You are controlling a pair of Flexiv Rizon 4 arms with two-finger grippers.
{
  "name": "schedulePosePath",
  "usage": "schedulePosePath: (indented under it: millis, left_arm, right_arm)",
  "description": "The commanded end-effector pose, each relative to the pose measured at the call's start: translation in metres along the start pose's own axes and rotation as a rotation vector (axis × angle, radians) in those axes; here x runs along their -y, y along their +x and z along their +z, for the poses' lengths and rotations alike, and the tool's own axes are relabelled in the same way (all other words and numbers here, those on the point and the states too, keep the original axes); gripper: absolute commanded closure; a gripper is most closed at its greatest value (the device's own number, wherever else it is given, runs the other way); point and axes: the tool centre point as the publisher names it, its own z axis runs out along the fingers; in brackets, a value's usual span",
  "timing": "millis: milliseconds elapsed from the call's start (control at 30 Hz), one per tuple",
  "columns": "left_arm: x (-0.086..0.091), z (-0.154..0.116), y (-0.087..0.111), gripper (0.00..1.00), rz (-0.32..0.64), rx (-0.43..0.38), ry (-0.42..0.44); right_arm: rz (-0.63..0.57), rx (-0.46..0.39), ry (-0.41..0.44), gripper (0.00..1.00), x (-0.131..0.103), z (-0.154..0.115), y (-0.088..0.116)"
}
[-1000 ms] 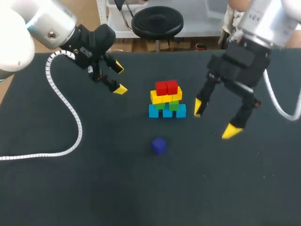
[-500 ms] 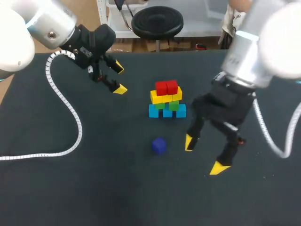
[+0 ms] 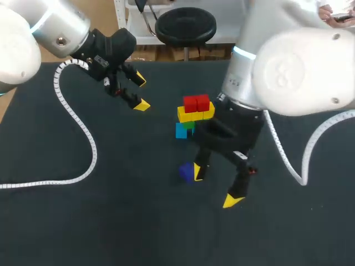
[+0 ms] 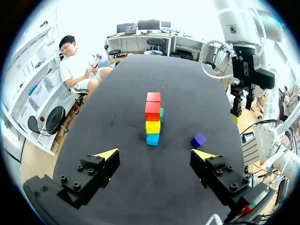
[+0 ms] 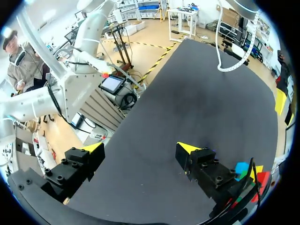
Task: Place the blue cubes, place green cubes on the blue cubes, place the yellow cubes on the green cubes, then place the red cubes on the yellow cubes, and place purple cube on the red cubes.
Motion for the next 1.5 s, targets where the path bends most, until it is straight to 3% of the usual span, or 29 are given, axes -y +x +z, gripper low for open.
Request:
schedulePosePath:
  millis: [33,533,933,1233,1500]
  left_arm:
    - [-0.002,0.0,0.0,0.0,0.003,0.001,0.004]
    - [-0.002,0.0,0.0,0.0,0.003,0.001,0.004]
    - [-0.002,0.0,0.0,0.0,0.003,0.001,0.004]
    - [-0.002,0.0,0.0,0.0,0.003,0.001,0.004]
    - [-0.002,0.0,0.0,0.0,0.003,0.001,0.004]
  right_arm:
    - [-0.001,-0.005,-0.023,0.0,0.017,0.002,0.001]
    - [0.016,0.006,0.001,0.0,0.031,-0.007,0.01]
    - [0.035,-0.032,0.022,0.0,0.047,0.005,0.015]
    - [0.067,0.015,0.017,0.0,0.063,0.021,0.026]
    - [0.037,-0.001,0.038,0.0,0.069,0.028,0.034]
